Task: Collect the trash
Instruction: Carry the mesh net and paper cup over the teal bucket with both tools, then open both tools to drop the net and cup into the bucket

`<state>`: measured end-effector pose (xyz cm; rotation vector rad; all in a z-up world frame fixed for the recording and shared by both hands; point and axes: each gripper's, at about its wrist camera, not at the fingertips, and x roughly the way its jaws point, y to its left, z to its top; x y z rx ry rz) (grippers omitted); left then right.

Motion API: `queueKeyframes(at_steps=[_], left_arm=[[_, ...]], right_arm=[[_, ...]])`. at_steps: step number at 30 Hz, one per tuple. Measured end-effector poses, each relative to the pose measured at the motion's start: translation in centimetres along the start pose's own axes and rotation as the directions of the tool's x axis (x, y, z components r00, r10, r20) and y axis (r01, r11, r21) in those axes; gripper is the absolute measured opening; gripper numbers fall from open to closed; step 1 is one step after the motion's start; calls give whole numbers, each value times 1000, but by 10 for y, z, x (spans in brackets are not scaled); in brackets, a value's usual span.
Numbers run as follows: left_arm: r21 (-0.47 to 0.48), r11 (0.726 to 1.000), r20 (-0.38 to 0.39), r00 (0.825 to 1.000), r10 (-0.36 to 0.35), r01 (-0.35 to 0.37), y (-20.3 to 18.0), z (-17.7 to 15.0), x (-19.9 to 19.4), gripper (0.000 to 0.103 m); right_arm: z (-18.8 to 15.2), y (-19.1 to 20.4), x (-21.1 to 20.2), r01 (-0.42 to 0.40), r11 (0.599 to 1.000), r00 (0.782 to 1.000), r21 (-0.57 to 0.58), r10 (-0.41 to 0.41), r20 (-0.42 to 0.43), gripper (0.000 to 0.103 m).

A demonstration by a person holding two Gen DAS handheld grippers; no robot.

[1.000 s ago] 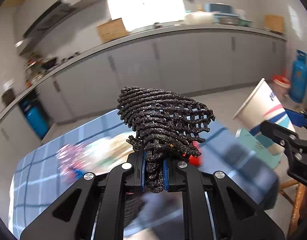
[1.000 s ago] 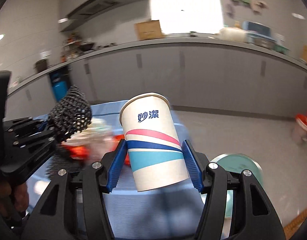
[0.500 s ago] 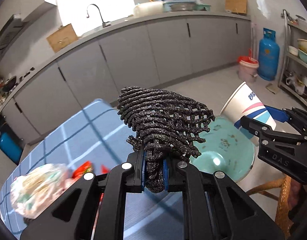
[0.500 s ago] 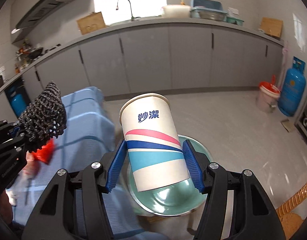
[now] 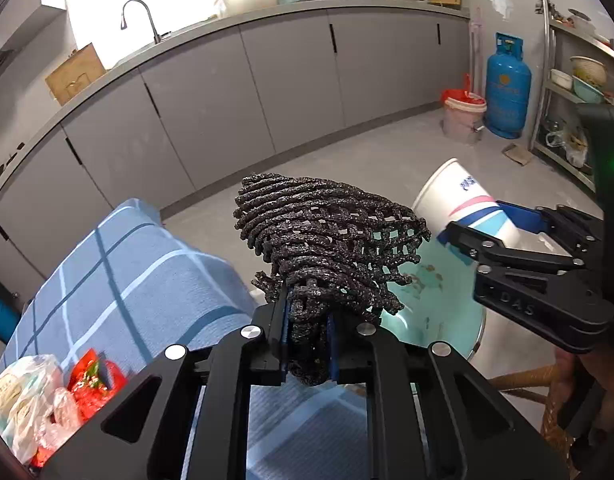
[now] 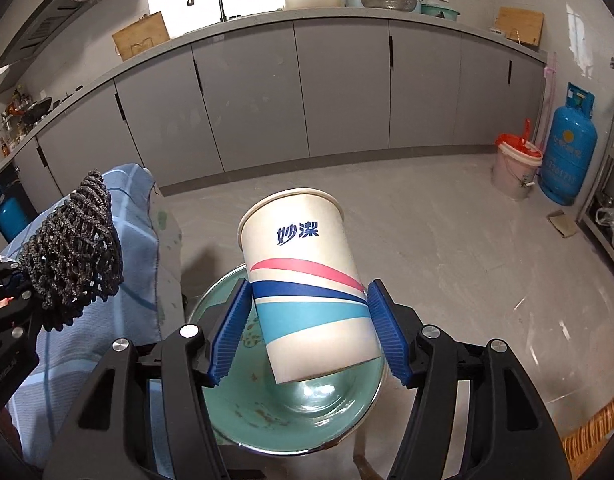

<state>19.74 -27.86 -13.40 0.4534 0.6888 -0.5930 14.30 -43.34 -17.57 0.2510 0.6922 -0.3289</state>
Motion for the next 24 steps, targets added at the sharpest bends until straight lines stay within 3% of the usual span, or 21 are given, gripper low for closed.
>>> queueKeyframes(at_steps=[1,2,6,9,18,24], left_arm=[[2,1000,0,1000,0,0,-1,0,1,32],[2,1000,-1,1000,5,-5,-2,-1,2,40],[10,1000,1,1000,20,-20,-3,-4,5,63],[8,1000,-11,1000,23,-23,-3,-5,7,65],[-5,999,-3,999,52,-52,1,-8,-8,81],[-15,997,15,997,76,-75,11,-13,-29,85]], right_arm=[[1,0,1,3,1000,1000,2,-3,6,66],[1,-1,1,10,1000,1000,4,-10,18,76],[1,-1,2,20,1000,999,11,-20,28,78],[0,-1,2,23,1000,999,14,-23,25,80],[-7,-3,-11,31,998,999,59,-33,28,88],[-11,13,-22,8,999,999,51,-10,36,90]])
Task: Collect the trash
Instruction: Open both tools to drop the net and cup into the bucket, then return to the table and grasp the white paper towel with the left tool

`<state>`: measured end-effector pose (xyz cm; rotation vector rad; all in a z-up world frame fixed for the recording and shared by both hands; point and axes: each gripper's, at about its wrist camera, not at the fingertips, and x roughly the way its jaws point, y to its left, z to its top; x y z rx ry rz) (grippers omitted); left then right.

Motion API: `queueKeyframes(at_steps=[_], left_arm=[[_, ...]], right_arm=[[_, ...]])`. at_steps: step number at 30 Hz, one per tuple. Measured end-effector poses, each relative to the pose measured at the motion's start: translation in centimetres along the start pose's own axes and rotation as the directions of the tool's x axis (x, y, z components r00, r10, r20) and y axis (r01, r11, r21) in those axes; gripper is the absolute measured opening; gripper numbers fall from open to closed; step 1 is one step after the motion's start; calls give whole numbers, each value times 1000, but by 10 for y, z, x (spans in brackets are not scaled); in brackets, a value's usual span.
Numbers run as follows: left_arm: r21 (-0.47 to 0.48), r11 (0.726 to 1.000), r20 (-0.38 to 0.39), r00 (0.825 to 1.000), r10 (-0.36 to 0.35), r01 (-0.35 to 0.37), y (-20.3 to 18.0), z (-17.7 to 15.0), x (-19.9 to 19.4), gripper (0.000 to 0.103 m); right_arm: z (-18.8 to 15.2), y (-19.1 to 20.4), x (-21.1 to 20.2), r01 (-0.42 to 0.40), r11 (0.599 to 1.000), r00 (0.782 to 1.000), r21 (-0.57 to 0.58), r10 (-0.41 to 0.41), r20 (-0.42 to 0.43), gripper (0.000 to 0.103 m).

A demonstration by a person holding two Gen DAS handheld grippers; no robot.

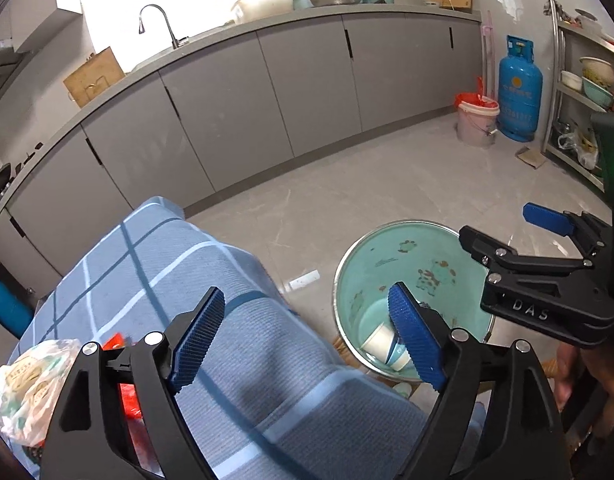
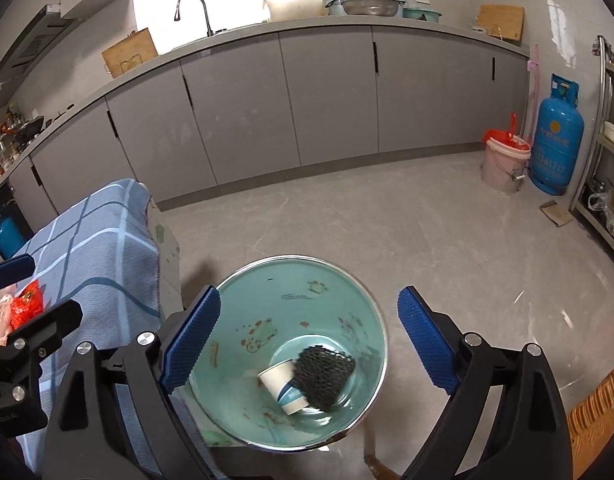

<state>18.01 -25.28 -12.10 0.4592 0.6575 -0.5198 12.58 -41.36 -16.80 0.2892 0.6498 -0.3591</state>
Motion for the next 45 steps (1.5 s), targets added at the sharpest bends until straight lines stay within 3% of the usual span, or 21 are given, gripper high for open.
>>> queueKeyframes(at_steps=[11,16,21,27,30,36,41,45], left_arm=[[-62,992,39,993,113,-110,61,-21,-55,88],[-124,969,29,975,220,-215,110,-51,-86,88],[-178,935,-15,951,308,-306,152,-79,-108,89],[-219,884,-119,910,396,-413,193,-127,-121,89],[-261,842,-185,881,436,-472,218,-153,-128,89],[-301,783,-237,838,491,-544,249,-183,-153,89],[-324,782,-272,844,462,-533,247,-203,-161,89],[-355,803,-288,873,393,-479,234,-217,-161,89]], right_arm=[[0,66,-23,-110,991,994,-75,110,5,94],[3,76,-35,-109,992,993,-65,111,26,94],[4,66,-53,-63,998,997,-27,64,48,94],[1,64,-71,-30,999,998,-33,32,58,96],[-5,81,-73,-63,996,997,-57,66,47,97],[-27,141,-77,-200,972,980,-124,200,-11,97],[-53,192,-90,-309,931,951,-194,301,-69,97],[-73,212,-104,-354,905,935,-237,339,-101,97]])
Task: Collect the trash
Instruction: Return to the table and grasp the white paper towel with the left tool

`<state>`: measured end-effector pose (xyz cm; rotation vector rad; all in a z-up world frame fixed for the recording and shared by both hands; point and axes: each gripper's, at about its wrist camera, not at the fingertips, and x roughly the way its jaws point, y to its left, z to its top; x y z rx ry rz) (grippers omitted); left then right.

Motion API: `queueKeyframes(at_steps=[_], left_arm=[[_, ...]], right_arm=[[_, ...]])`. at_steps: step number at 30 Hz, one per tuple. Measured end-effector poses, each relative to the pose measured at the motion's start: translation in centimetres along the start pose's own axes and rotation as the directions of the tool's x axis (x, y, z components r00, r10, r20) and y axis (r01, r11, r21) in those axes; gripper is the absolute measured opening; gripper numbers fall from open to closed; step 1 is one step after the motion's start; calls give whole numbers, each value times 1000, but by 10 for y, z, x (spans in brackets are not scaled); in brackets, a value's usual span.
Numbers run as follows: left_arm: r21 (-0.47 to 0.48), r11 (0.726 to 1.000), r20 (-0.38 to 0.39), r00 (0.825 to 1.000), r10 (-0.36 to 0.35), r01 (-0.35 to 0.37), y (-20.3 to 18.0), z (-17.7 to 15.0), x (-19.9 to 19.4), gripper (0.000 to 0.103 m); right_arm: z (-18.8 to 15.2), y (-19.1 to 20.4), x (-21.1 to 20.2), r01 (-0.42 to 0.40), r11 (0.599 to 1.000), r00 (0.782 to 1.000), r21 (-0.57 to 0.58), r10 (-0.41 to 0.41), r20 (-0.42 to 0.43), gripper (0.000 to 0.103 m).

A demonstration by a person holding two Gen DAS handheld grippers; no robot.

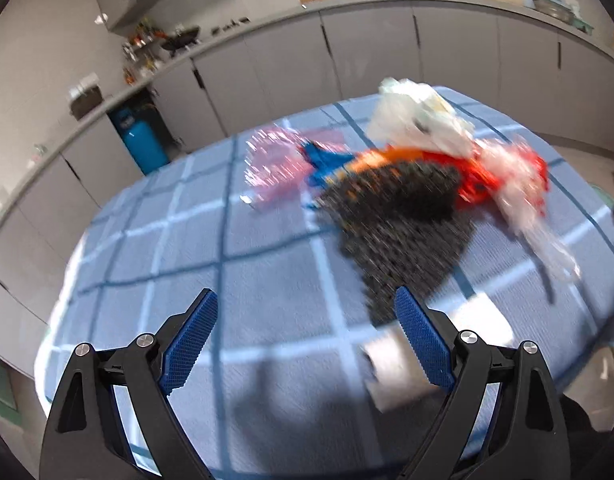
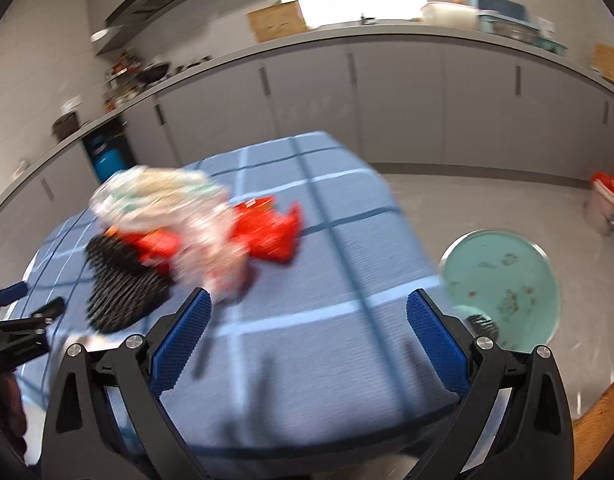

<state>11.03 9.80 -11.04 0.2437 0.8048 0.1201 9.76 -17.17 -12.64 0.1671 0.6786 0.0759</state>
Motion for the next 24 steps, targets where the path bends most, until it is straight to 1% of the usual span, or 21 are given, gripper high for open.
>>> queueKeyframes(at_steps=[2,5,10,13,15,17,18,20,21,22,23,24], left_arm=[[12,1000,6,1000,1,-2,-4,-5,-3,89],[-1,997,-22,997,-74,74,-11,-10,-2,89],[25,996,-36,996,-81,82,-25,-16,0,89],[42,995,-43,995,-90,92,-34,-18,6,89],[45,990,-75,989,-130,133,-40,-18,16,89],[46,989,-85,987,-133,137,-45,-19,21,87],[53,989,-77,988,-131,136,-48,-19,21,86],[56,986,-72,985,-155,160,-49,-20,21,70],[61,980,-77,979,-187,191,-51,-20,20,54],[68,977,-77,977,-199,204,-54,-21,19,44],[82,975,-70,977,-200,206,-56,-21,17,40],[97,974,-59,978,-201,206,-58,-22,14,25]], right_arm=[[-6,8,-3,-8,1000,1000,-14,8,1,98],[-9,14,-8,-9,1000,1000,-16,9,7,98],[-13,20,-18,-8,999,1000,-32,9,24,98],[-14,17,-20,-2,1000,1000,-21,3,23,98],[-15,15,-19,3,1000,1000,-15,-2,26,98],[-15,13,-20,10,1000,1000,-11,-10,30,98],[-16,11,-19,13,1000,1000,-7,-13,28,98],[-17,8,-16,20,1000,1000,2,-20,19,98],[-18,7,-15,22,1000,1000,5,-22,15,98],[-18,7,-13,23,1000,1000,8,-24,11,98],[-19,6,-12,24,1000,1000,9,-24,8,98],[-19,7,-10,25,1000,1000,8,-25,6,98]])
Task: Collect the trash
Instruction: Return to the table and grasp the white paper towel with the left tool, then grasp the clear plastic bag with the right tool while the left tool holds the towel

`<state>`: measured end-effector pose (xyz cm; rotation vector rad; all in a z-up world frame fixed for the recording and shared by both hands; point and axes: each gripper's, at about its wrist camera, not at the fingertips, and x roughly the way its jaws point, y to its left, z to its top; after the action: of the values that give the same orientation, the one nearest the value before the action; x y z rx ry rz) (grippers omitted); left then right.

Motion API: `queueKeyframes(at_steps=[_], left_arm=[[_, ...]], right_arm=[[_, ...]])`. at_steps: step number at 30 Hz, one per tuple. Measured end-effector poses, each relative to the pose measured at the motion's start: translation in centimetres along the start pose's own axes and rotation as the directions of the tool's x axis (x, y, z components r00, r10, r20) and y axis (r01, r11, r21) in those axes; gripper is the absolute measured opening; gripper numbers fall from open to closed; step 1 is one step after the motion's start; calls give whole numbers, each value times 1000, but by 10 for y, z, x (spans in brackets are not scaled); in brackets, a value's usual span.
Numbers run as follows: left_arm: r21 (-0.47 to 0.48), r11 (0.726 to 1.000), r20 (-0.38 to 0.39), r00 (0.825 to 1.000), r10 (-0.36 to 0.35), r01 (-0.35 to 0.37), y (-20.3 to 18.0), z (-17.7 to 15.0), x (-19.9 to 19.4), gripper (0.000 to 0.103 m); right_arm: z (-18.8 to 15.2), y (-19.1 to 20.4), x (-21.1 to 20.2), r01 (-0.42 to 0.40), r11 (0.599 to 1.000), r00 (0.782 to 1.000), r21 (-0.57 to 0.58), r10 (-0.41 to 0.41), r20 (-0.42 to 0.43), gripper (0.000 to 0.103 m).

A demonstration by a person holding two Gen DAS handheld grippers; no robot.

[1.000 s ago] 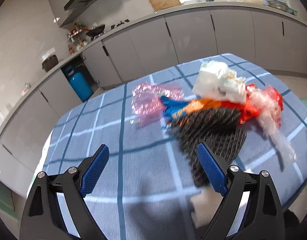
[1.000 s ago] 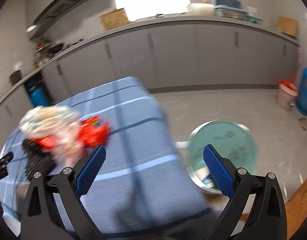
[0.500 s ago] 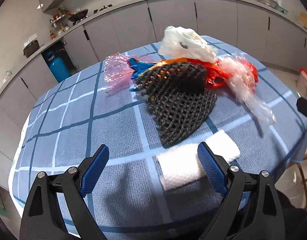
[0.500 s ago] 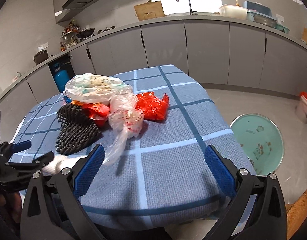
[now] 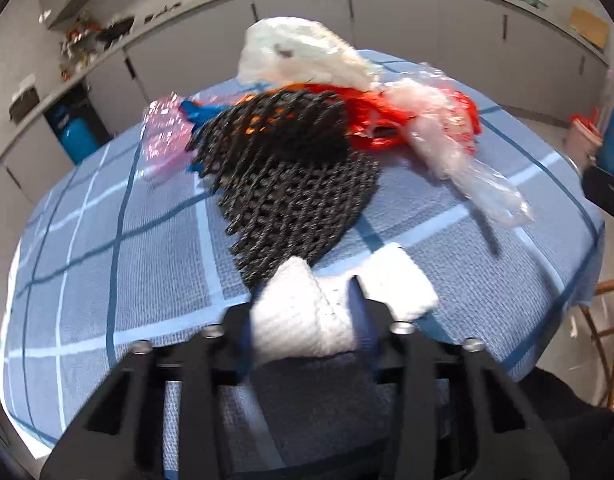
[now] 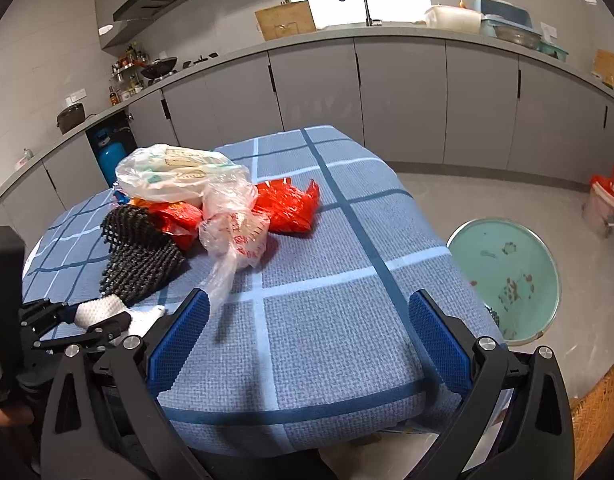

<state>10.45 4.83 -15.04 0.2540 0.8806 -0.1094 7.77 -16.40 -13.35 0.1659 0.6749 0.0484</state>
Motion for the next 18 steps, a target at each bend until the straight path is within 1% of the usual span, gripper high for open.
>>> queueKeyframes(at_steps=[1,3,5,9,12,13,15,17,18], left_arm=[[2,1000,4,1000,-5,5,-1,0,-1,18],[-1,1000,10,1000,-5,5,1,-1,-6,13],[-18,1000,19,1000,-9,9,7,-2,-13,12],[-61,998,65,998,6,-2,26,5,-34,11],[-109,993,114,992,46,-34,47,12,-53,11],[-118,991,128,989,71,-55,54,16,-56,11],[-135,982,166,974,156,-134,65,21,-63,11],[-163,960,188,948,258,-229,78,26,-66,11],[-176,949,192,936,294,-262,84,30,-64,11]], right_arm=[[0,0,1,1,1000,1000,-2,-1,-1,98],[3,1,4,-3,1000,1000,-7,2,-3,98],[6,1,6,-1,1000,1000,-12,1,1,98],[19,4,13,-14,1000,1000,-23,14,9,98],[32,10,20,-21,999,1000,-37,22,22,98],[37,13,22,-29,999,999,-38,30,26,98],[49,23,26,-50,997,998,-54,53,40,98],[60,37,30,-76,994,996,-77,80,49,98],[67,49,33,-95,991,993,-96,101,57,98]])
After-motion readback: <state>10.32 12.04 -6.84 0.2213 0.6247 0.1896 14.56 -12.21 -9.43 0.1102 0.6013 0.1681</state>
